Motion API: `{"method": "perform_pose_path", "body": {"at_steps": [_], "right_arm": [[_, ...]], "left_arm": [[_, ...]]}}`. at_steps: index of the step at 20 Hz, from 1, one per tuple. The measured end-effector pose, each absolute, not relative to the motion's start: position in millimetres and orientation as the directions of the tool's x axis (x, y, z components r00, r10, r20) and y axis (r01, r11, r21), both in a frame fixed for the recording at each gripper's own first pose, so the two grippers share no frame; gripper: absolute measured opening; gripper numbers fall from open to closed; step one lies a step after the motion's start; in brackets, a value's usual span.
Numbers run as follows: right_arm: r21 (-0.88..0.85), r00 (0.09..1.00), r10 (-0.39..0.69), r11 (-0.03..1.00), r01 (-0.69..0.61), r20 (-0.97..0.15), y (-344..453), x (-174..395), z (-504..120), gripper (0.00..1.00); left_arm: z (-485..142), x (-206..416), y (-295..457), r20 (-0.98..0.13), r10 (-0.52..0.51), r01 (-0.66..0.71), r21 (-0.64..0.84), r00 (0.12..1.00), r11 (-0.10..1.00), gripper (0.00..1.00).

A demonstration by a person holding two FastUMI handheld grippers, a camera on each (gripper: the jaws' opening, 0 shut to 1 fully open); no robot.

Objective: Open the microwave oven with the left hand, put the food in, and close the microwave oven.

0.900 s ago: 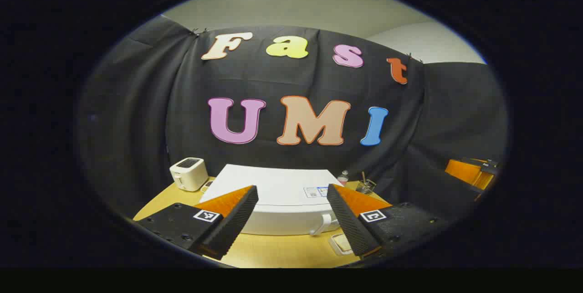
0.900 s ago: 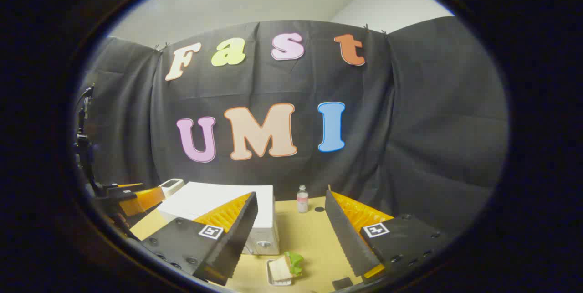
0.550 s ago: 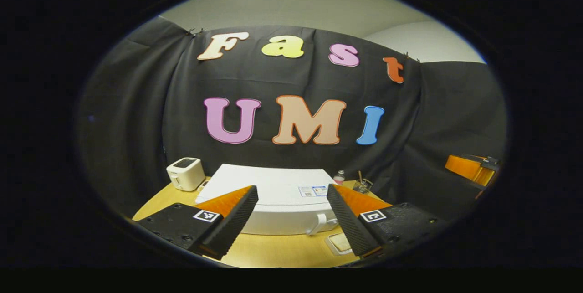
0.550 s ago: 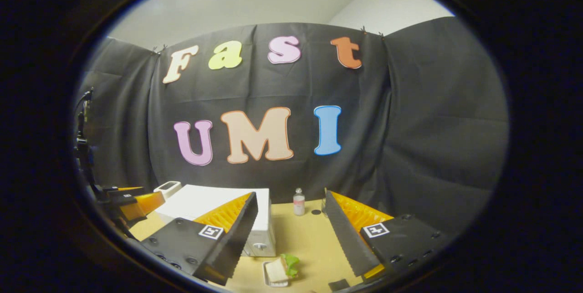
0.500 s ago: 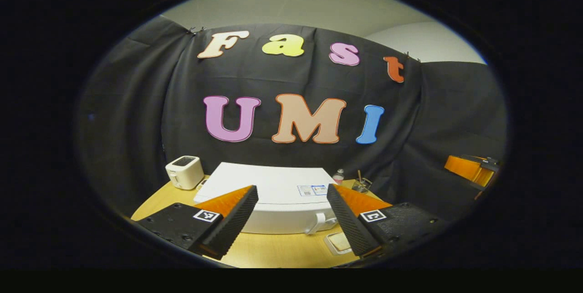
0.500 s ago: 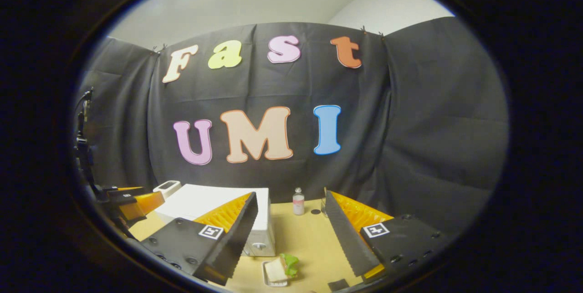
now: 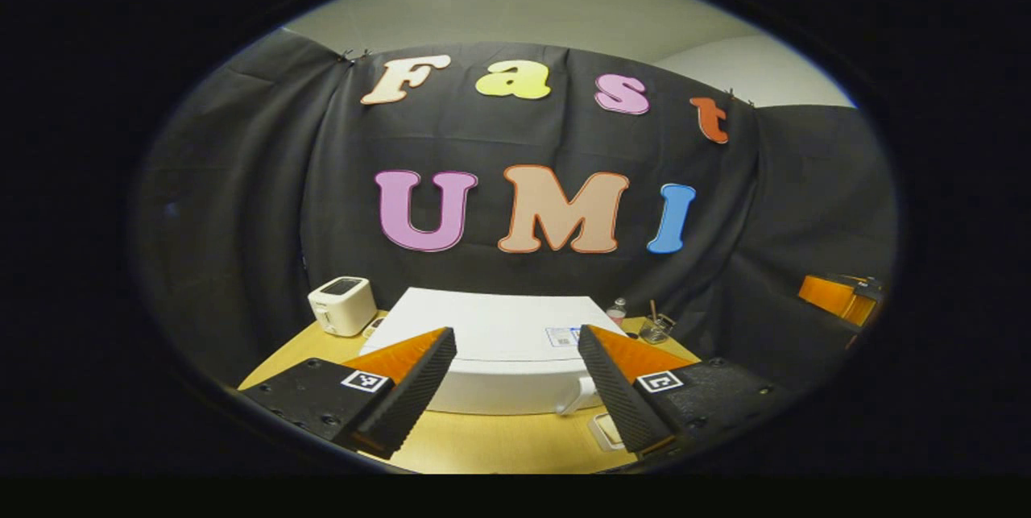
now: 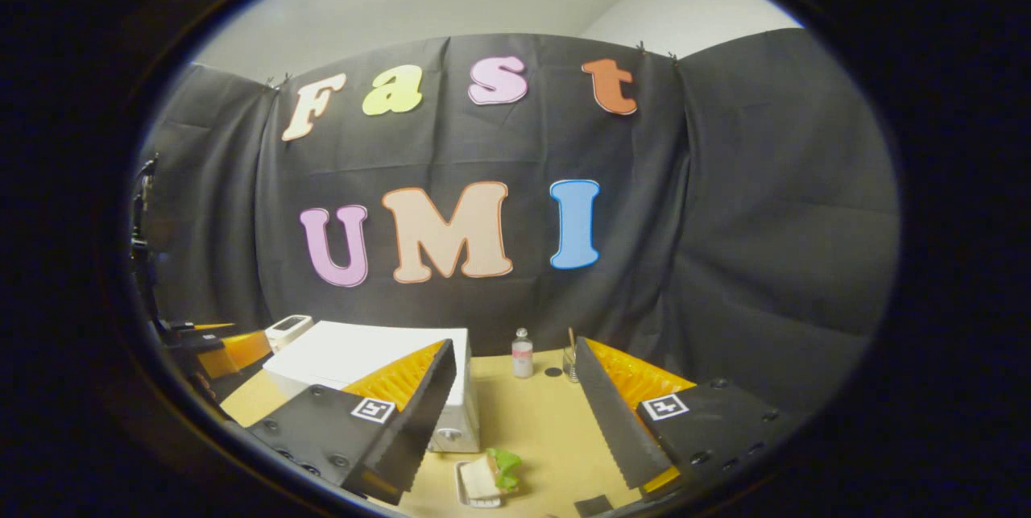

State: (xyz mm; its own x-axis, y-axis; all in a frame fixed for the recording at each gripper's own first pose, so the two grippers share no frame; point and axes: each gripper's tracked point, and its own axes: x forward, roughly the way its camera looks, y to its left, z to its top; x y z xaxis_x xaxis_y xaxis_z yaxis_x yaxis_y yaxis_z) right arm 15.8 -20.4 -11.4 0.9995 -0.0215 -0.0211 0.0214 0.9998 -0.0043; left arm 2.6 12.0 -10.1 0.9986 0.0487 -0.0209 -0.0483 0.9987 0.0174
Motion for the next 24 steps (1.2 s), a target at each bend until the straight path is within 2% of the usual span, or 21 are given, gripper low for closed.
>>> {"method": "perform_pose_path", "body": {"at_steps": [2,8,15,17,18,20,21,22,24], "right_arm": [[0.0,0.999,-0.008,1.0,0.008,-0.032,-18,19,-17,0.95],[0.009,0.998,0.023,1.0,-0.023,-0.065,-9,30,-29,0.92],[0.031,0.997,0.02,0.999,-0.017,-0.075,-13,38,-32,0.95],[0.037,0.997,0.002,0.999,0.001,-0.081,-20,39,-36,0.95],[0.043,0.996,-0.003,0.999,0.007,-0.085,-22,38,-38,0.92],[0.056,0.996,-0.013,0.998,0.018,-0.088,-27,37,-38,0.92],[0.058,0.996,-0.021,0.998,0.026,-0.087,-30,38,-37,0.95],[0.058,0.996,-0.03,0.998,0.035,-0.083,-34,37,-36,0.92],[0.057,0.996,-0.046,0.997,0.051,-0.077,-40,36,-34,0.92]], "left_arm": [[-8,0,13,-0.008,0.053,-0.053,0.03,0.999,0.998,0.96],[-18,-5,20,-0.016,0.077,-0.076,0.044,0.997,0.996,0.96],[-64,3,38,-0.103,0.121,-0.12,0.013,0.987,0.993,0.97],[-88,6,36,-0.147,0.113,-0.114,-0.004,0.983,0.993,0.94],[-101,8,35,-0.168,0.105,-0.108,-0.012,0.98,0.994,0.97],[-124,13,31,-0.21,0.082,-0.089,-0.022,0.974,0.996,0.97],[-138,16,28,-0.234,0.068,-0.076,-0.024,0.97,0.997,0.97],[-148,20,24,-0.251,0.052,-0.06,-0.024,0.967,0.998,0.97],[-165,27,16,-0.277,0.019,-0.026,-0.021,0.961,0.999,0.97]]}}
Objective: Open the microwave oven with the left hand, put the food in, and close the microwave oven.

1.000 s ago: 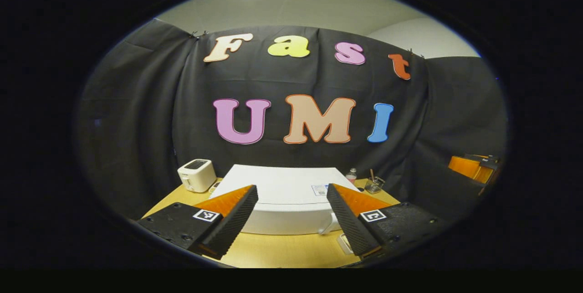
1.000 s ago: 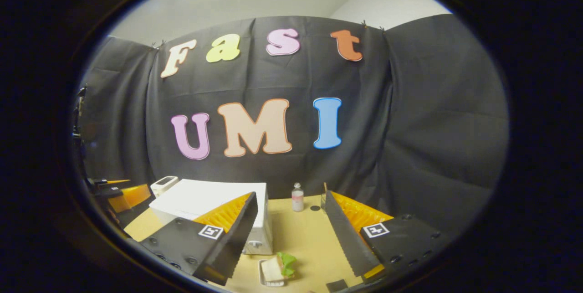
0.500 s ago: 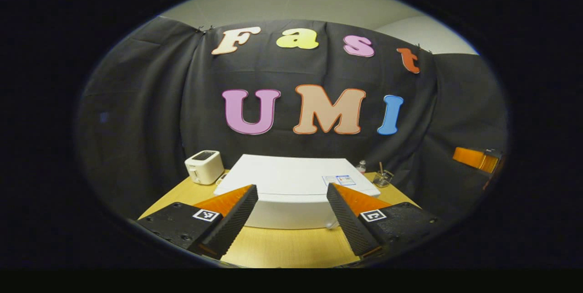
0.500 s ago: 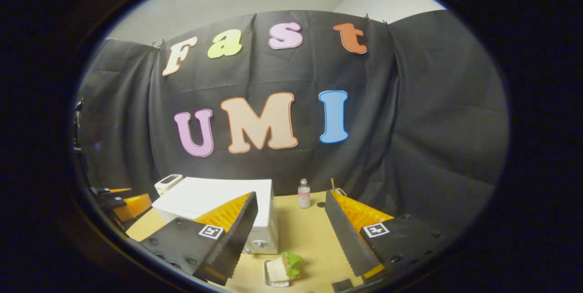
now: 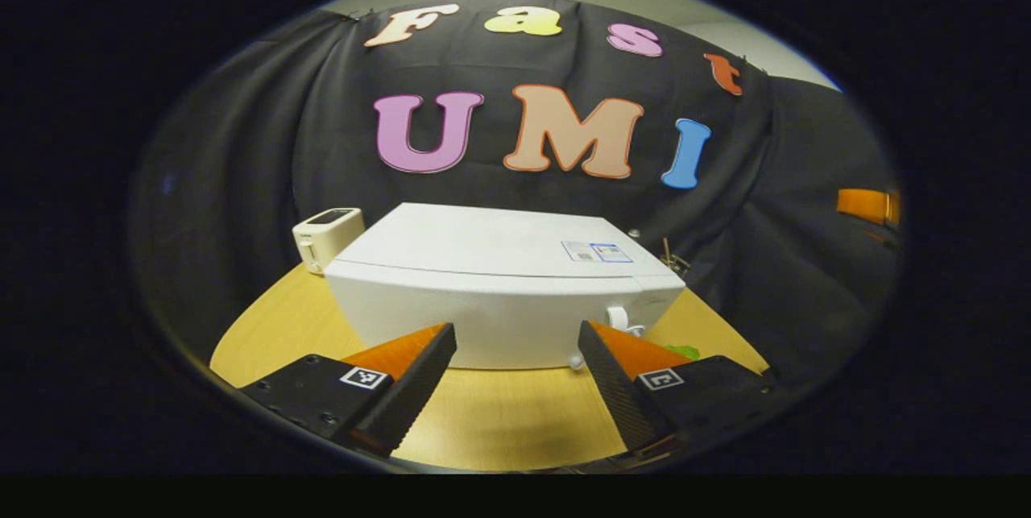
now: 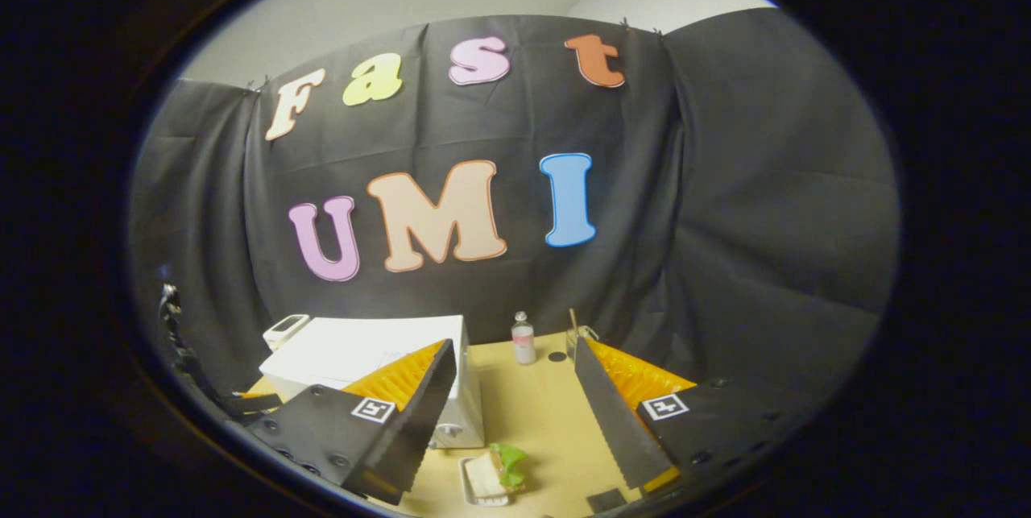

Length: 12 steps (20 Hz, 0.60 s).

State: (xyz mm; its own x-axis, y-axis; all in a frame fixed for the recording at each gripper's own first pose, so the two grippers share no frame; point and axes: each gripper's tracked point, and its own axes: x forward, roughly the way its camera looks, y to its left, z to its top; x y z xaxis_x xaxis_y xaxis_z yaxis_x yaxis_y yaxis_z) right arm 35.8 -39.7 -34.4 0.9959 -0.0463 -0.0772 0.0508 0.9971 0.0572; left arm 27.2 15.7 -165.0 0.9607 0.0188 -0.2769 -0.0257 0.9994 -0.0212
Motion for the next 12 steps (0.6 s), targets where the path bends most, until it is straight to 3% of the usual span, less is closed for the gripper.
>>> {"method": "perform_pose_path", "body": {"at_steps": [2,12], "right_arm": [[0.061,0.995,-0.056,0.996,0.061,-0.082,-43,35,-35,0.95],[0.045,0.992,-0.08,0.995,0.085,-0.1,-59,31,-42,0.92]], "left_arm": [[-189,35,7,-0.327,-0.002,-0.003,-0.016,0.945,1.0,0.97],[-264,66,-50,-0.494,-0.091,0.081,-0.041,0.865,0.996,0.98]]}}
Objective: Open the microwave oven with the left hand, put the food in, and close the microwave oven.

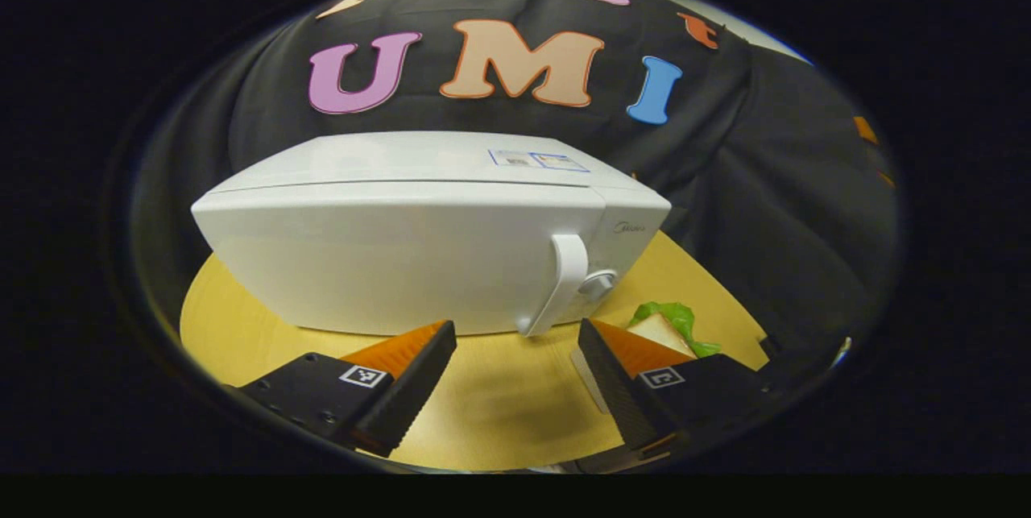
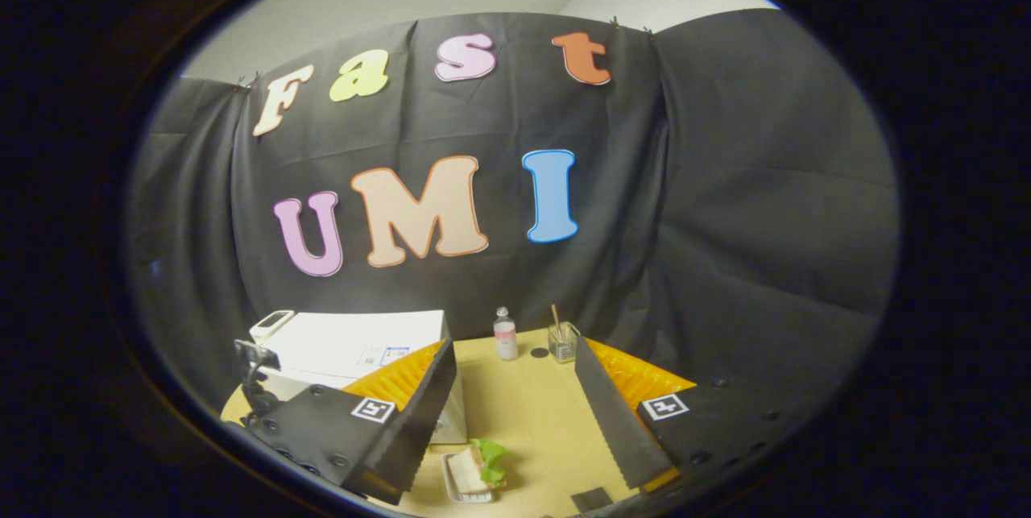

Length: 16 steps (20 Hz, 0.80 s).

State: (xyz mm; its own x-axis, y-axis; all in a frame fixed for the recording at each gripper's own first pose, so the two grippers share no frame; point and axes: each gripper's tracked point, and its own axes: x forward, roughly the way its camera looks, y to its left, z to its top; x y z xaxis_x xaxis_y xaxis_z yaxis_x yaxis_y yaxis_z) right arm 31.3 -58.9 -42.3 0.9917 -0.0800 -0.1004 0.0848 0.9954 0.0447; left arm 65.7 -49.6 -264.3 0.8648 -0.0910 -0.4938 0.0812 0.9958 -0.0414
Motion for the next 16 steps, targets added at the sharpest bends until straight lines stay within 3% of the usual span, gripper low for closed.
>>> {"method": "perform_pose_path", "body": {"at_steps": [1,9,16], "right_arm": [[0.046,0.991,-0.081,0.995,0.086,-0.102,-60,31,-43,0.95],[0.026,0.988,-0.1,0.994,0.104,-0.12,-79,29,-49,0.92],[0.027,0.987,-0.077,0.996,0.081,-0.143,-92,37,-61,0.92]], "left_arm": [[-271,69,-54,-0.506,-0.091,0.08,-0.043,0.858,0.996,0.98],[-300,95,-64,-0.568,-0.032,0.013,-0.037,0.822,0.999,0.97],[-314,112,-69,-0.601,0.01,-0.041,-0.038,0.799,0.998,0.74]]}}
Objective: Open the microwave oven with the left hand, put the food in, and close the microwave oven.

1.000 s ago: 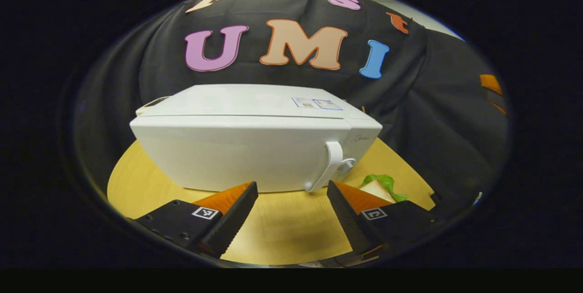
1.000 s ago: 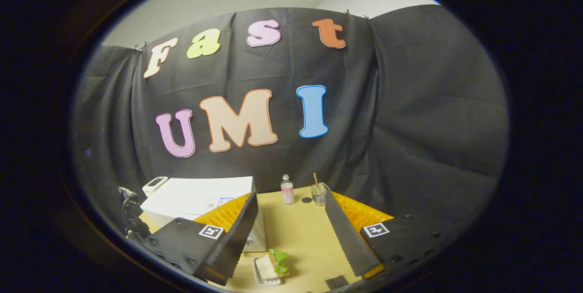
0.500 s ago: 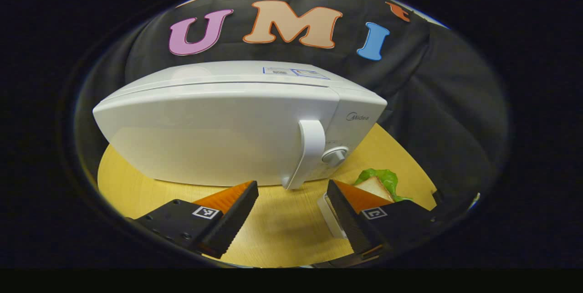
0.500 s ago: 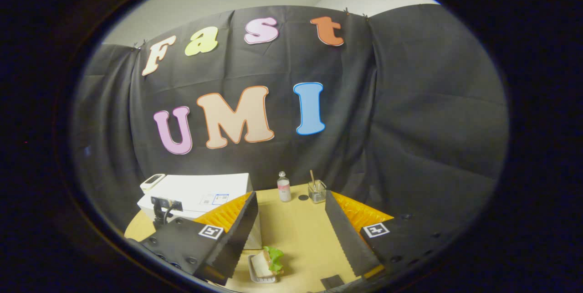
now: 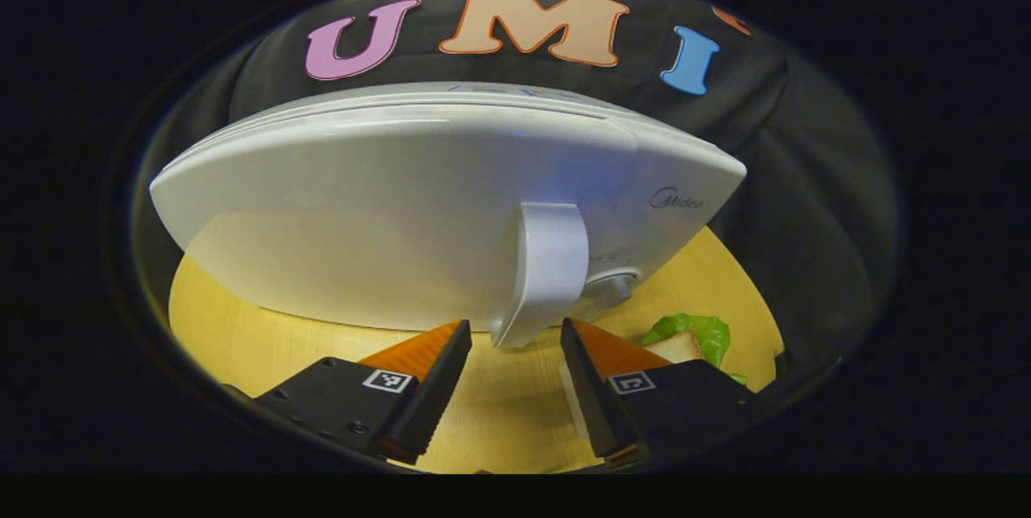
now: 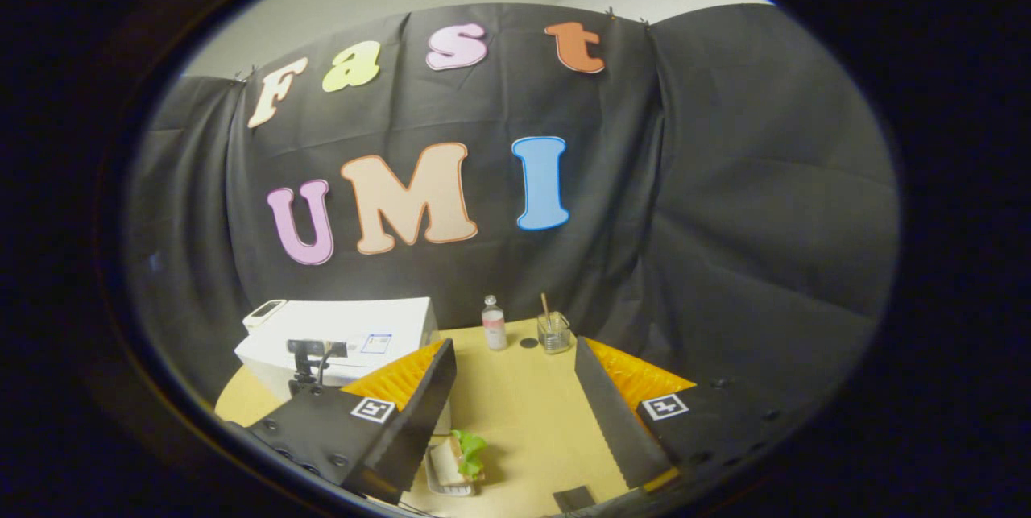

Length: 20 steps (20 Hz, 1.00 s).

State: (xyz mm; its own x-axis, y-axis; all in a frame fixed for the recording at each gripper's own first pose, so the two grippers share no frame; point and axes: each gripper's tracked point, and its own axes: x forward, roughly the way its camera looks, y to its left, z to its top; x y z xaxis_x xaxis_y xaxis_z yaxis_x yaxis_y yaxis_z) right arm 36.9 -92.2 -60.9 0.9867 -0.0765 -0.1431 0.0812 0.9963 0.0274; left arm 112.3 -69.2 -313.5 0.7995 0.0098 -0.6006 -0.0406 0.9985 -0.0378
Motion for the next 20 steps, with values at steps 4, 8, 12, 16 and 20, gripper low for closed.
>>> {"method": "perform_pose_path", "body": {"at_steps": [4,8,12,16,20], "right_arm": [[0.029,0.987,-0.052,0.998,0.057,-0.155,-100,45,-67,0.92],[0.027,0.985,-0.031,0.999,0.036,-0.169,-109,51,-73,0.92],[0.03,0.983,-0.013,0.999,0.019,-0.182,-116,54,-80,0.92],[0.045,0.98,0.003,0.999,0.006,-0.201,-118,52,-91,0.92],[0.054,0.974,0.016,0.999,-0.004,-0.226,-117,44,-101,0.92]], "left_arm": [[-315,121,-70,-0.595,0.04,-0.069,-0.026,0.803,0.997,0.62],[-316,124,-67,-0.591,0.068,-0.099,-0.02,0.804,0.995,0.39],[-318,125,-69,-0.591,0.088,-0.086,0.032,0.802,0.996,0.28],[-318,125,-69,-0.567,0.089,-0.077,0.046,0.819,0.996,0.19],[-316,125,-69,-0.543,0.091,-0.075,0.052,0.835,0.996,0.06]]}}
